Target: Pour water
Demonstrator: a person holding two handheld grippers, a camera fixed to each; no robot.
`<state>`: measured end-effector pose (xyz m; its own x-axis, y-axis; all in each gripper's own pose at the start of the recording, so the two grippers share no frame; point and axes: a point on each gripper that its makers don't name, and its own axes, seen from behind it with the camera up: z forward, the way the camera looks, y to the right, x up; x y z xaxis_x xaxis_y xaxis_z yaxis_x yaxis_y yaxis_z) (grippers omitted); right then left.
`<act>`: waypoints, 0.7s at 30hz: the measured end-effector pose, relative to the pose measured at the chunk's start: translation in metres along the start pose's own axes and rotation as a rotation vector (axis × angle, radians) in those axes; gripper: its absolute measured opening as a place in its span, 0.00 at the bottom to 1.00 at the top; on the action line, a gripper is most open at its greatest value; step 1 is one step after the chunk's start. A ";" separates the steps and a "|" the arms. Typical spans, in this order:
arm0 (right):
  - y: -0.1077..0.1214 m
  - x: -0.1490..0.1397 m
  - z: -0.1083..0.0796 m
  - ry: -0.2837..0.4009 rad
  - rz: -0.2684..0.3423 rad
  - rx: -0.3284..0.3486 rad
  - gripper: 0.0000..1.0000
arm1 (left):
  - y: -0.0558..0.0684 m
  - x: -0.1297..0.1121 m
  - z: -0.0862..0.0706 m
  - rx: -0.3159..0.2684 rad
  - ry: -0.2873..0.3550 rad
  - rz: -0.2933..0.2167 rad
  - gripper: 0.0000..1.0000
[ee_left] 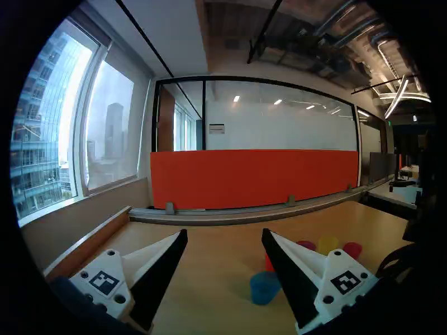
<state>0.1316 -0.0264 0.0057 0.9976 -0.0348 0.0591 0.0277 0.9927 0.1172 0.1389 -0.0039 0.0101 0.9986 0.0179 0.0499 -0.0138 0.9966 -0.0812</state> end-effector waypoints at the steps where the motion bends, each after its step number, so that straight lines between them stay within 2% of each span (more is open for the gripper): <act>1: -0.001 0.005 0.000 0.001 -0.002 0.005 1.00 | 0.001 0.005 0.000 -0.004 0.000 0.006 0.99; 5: -0.005 0.026 0.002 0.007 -0.007 0.020 1.00 | 0.004 0.026 0.000 -0.022 0.002 0.021 0.99; 12: -0.009 0.049 0.004 -0.007 -0.009 0.046 1.00 | 0.010 0.056 0.000 -0.067 0.006 0.017 0.99; 18: -0.015 0.057 0.004 0.006 -0.008 0.078 1.00 | 0.004 0.062 0.001 -0.071 0.005 0.039 0.99; 21: -0.021 0.059 0.003 0.007 -0.012 0.108 1.00 | 0.007 0.060 0.002 -0.093 0.000 0.041 0.99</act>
<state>0.1893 -0.0500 0.0092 0.9977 -0.0458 0.0496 0.0336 0.9741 0.2237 0.1985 0.0040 0.0149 0.9973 0.0588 0.0447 -0.0501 0.9832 -0.1756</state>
